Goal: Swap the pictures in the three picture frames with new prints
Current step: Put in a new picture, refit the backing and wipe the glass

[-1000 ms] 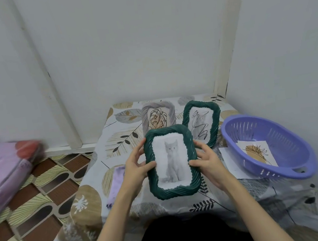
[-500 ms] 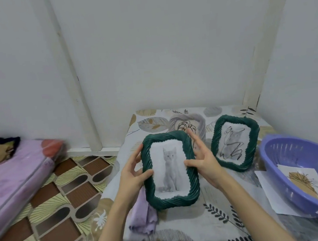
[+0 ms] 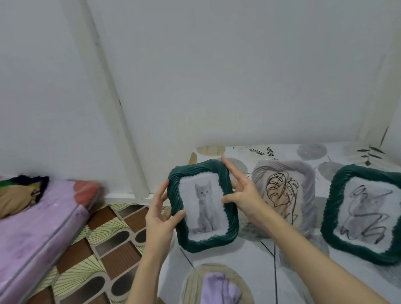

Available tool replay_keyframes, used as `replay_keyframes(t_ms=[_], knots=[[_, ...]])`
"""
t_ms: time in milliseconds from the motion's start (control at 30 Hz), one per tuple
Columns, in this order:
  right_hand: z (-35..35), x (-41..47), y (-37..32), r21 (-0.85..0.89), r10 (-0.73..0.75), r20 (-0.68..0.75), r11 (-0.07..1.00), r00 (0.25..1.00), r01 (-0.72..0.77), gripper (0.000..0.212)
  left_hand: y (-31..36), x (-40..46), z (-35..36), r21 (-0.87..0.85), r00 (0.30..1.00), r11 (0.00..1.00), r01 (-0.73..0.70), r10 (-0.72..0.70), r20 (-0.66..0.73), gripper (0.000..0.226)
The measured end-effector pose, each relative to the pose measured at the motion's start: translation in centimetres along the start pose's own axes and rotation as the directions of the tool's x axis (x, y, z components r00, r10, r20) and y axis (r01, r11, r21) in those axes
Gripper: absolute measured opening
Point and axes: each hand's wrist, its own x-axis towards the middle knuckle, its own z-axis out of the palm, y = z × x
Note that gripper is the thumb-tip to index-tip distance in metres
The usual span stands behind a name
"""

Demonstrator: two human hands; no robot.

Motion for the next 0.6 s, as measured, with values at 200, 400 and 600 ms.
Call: replay_keyframes(t_ms=[200,400,600], knots=[[-0.5,2.8,2.1,0.036,0.056,-0.021,0.998,0.998,-0.055,0.097,-2.4,0.9,0.0,-0.021,0.998,1.0,0.017,-0.018,-0.067,0.074],[-0.8,2.4,3.6,0.042,0.075,-0.06,0.996,0.995,-0.073,0.094,-3.1,-0.6,1.1,0.017,0.998,1.0,-0.026,0.028,-0.063,0.071],[-0.7,2.1,3.5,-0.044,0.035,-0.069,0.998,0.997,-0.038,0.094,-3.2,-0.9,1.2,0.075,0.995,0.997,-0.035,0.041,-0.087,0.072]])
